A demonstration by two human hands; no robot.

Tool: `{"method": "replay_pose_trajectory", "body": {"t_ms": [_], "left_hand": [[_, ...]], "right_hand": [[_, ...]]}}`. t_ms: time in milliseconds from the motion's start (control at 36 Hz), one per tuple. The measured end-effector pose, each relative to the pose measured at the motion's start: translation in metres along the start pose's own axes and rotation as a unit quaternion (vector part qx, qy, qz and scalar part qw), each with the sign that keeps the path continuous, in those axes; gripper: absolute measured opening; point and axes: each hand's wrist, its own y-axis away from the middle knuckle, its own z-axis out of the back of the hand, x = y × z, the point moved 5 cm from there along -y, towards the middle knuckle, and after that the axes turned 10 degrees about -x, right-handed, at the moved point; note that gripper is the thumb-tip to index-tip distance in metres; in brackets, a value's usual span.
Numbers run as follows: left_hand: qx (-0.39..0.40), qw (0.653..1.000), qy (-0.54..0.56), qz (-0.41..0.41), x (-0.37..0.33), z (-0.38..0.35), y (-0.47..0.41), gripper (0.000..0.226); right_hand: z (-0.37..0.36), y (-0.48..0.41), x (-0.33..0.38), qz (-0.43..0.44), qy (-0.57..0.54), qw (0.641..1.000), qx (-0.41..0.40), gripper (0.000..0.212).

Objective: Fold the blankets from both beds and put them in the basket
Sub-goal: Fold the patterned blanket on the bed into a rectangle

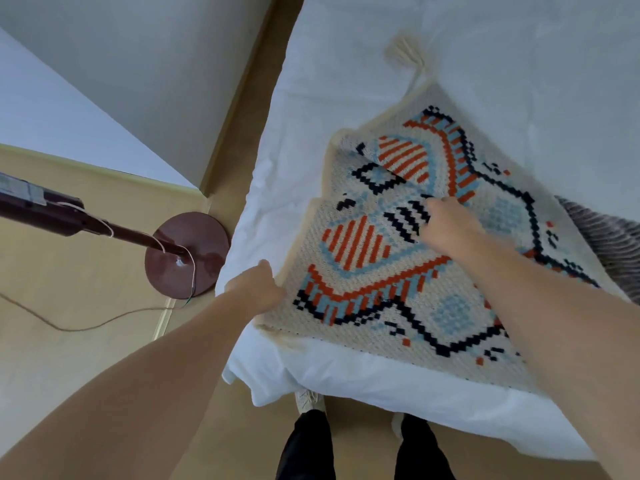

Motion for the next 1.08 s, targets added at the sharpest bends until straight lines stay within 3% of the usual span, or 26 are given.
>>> {"method": "replay_pose_trajectory", "body": {"t_ms": [111,194,250,306,389,500,639,750,861,1000,1083], "left_hand": [[-0.106,0.994,0.03,-0.004,-0.041,0.008,-0.001,0.043],[-0.152,0.987,0.033,-0.037,-0.08,0.014,-0.001,0.045],[-0.145,0.987,0.057,-0.047,-0.106,0.014,-0.002,0.047],[-0.143,0.986,0.069,-0.058,-0.129,0.014,-0.004,0.051],[-0.155,0.981,0.079,-0.081,-0.16,0.017,-0.005,0.052],[-0.168,0.974,0.082,-0.129,-0.19,0.026,-0.006,0.044],[-0.151,0.97,0.067,-0.176,-0.225,0.042,-0.022,0.043],[-0.172,0.961,0.056,-0.207,-0.255,0.055,-0.036,0.042],[-0.202,0.948,0.02,-0.245,-0.285,0.07,-0.054,0.058],[-0.224,0.925,-0.033,-0.306,-0.336,0.1,-0.08,0.107],[-0.216,0.899,-0.082,-0.371,-0.361,0.105,-0.091,0.107]], "right_hand": [[0.03,-0.034,-0.046,-0.023,-0.013,0.998,-0.059,0.011],[0.043,-0.052,-0.08,-0.044,-0.003,0.998,-0.047,0.028],[0.046,-0.062,-0.104,-0.076,0.011,0.996,-0.043,0.052],[0.045,-0.07,-0.122,-0.107,0.011,0.994,-0.035,0.059],[0.037,-0.082,-0.142,-0.154,-0.028,0.988,-0.014,0.056],[0.028,-0.086,-0.155,-0.177,-0.078,0.981,-0.017,0.037],[0.038,-0.088,-0.156,-0.186,-0.072,0.98,-0.018,0.053],[0.041,-0.096,-0.159,-0.184,-0.16,0.968,-0.054,0.04],[0.051,-0.082,-0.138,-0.077,-0.197,0.971,-0.107,0.036],[0.046,-0.045,-0.103,0.09,-0.073,0.988,-0.103,0.035],[0.04,-0.023,-0.097,0.136,-0.072,0.982,-0.105,0.038]]}}
